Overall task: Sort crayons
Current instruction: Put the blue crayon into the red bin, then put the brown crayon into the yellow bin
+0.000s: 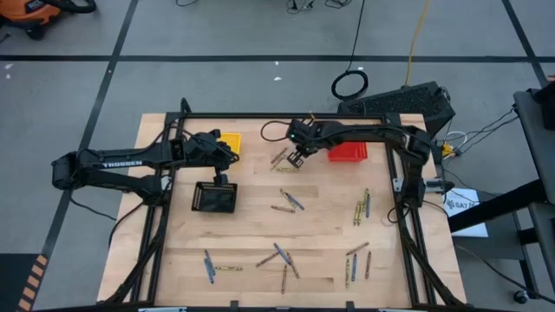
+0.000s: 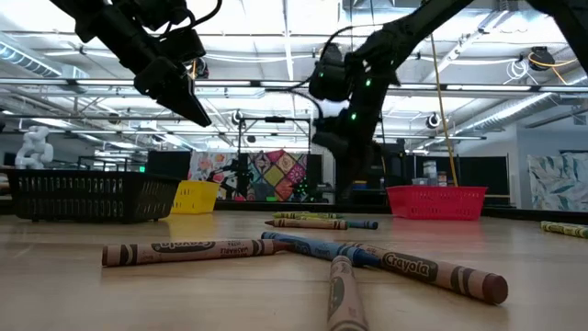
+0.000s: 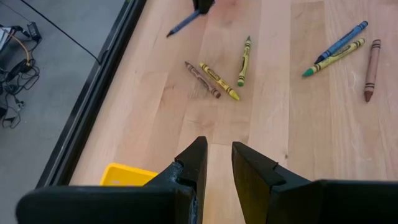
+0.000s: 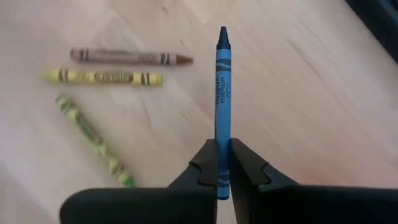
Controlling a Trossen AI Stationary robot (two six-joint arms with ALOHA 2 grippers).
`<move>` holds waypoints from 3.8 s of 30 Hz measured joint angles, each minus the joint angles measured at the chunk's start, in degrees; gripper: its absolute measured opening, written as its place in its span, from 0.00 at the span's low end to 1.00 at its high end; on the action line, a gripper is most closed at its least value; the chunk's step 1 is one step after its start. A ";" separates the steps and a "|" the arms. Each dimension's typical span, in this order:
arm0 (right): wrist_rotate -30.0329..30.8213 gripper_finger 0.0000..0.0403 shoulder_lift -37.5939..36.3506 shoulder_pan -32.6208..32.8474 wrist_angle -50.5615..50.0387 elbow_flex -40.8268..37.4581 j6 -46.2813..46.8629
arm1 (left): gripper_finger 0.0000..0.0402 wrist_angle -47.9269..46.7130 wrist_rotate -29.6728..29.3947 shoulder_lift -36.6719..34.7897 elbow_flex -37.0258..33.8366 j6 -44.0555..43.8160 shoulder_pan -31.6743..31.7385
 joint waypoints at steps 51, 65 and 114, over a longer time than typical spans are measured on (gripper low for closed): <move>3.08 0.01 -18.05 -10.62 -21.78 -16.24 -11.12 | 0.20 -2.95 0.00 0.00 0.02 -2.97 0.00; 3.52 0.15 -18.05 -10.59 -21.23 -16.24 -11.79 | 0.20 -2.91 0.00 0.00 0.02 -2.93 0.00; 3.48 0.18 -18.05 -10.56 -15.46 -16.20 -8.75 | 0.20 3.46 7.98 32.23 18.24 -5.88 -11.94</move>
